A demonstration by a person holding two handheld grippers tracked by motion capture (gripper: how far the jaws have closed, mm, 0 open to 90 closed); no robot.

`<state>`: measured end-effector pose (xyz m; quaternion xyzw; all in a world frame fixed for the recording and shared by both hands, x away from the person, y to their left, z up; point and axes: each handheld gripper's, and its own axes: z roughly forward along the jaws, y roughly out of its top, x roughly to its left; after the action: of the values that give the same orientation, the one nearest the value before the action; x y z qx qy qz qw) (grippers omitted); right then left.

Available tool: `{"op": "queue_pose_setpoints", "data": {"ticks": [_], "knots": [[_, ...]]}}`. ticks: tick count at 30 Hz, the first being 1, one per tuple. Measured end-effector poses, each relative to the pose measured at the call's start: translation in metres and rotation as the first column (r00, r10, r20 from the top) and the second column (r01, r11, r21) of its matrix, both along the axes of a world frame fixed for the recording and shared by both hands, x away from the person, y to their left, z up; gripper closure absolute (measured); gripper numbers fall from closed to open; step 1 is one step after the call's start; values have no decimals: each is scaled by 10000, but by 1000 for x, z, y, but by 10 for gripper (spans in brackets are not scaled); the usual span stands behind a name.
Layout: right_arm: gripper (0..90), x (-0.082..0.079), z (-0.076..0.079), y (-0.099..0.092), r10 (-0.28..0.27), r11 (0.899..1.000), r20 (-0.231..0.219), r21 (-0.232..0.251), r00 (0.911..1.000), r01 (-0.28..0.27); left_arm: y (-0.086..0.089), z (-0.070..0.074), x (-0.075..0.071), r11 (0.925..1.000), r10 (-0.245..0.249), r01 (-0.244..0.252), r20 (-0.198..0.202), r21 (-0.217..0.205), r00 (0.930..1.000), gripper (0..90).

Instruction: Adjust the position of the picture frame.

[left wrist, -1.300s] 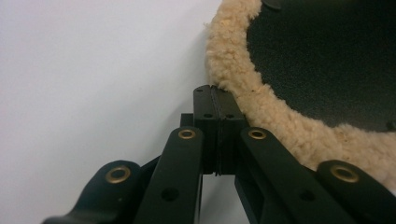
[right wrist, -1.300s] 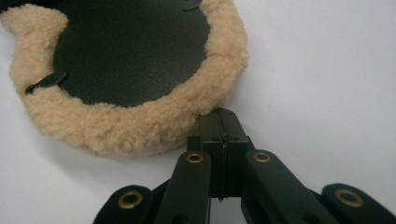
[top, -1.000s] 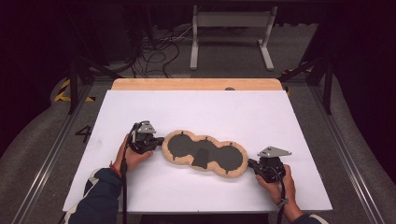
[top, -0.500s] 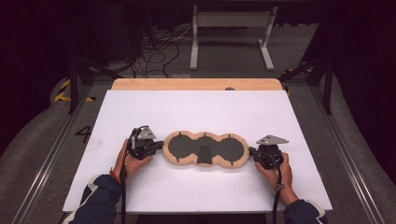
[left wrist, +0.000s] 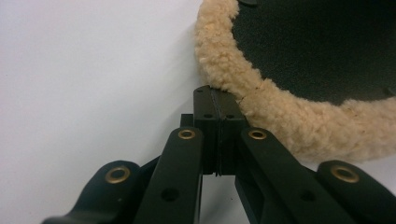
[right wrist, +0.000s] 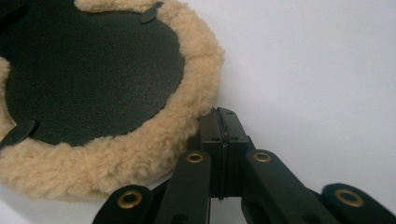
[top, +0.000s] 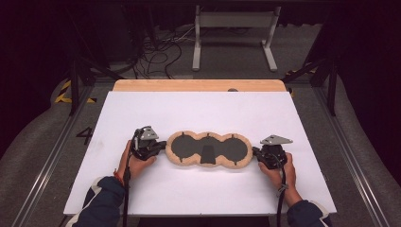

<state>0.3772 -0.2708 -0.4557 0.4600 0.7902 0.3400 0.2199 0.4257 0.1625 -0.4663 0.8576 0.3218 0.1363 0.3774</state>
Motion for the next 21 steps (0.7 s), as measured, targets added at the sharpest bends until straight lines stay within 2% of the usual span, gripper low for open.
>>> {"op": "queue_pose_setpoints", "data": {"ticks": [14, 16, 18, 21], "knots": [[878, -4, 2, -6, 392, 9992, 202, -63, 9990, -391, 2, 2, -1, 9997, 97, -105, 355, 226, 9993, 818], [873, -5, 3, -6, 475, 9988, 263, -112, 9985, -472, 4, 4, -2, 9998, 178, -180, 329, 44, 9993, 815], [868, -6, 4, -7, 472, 9988, 300, -98, 9984, -470, 8, 8, -4, 9998, 205, -205, 519, 12, 9984, 807], [863, -7, 7, -8, 515, 9987, 401, 8, 9979, -516, 14, 15, -8, 9992, 272, -253, 651, -304, 9975, 794]]}}
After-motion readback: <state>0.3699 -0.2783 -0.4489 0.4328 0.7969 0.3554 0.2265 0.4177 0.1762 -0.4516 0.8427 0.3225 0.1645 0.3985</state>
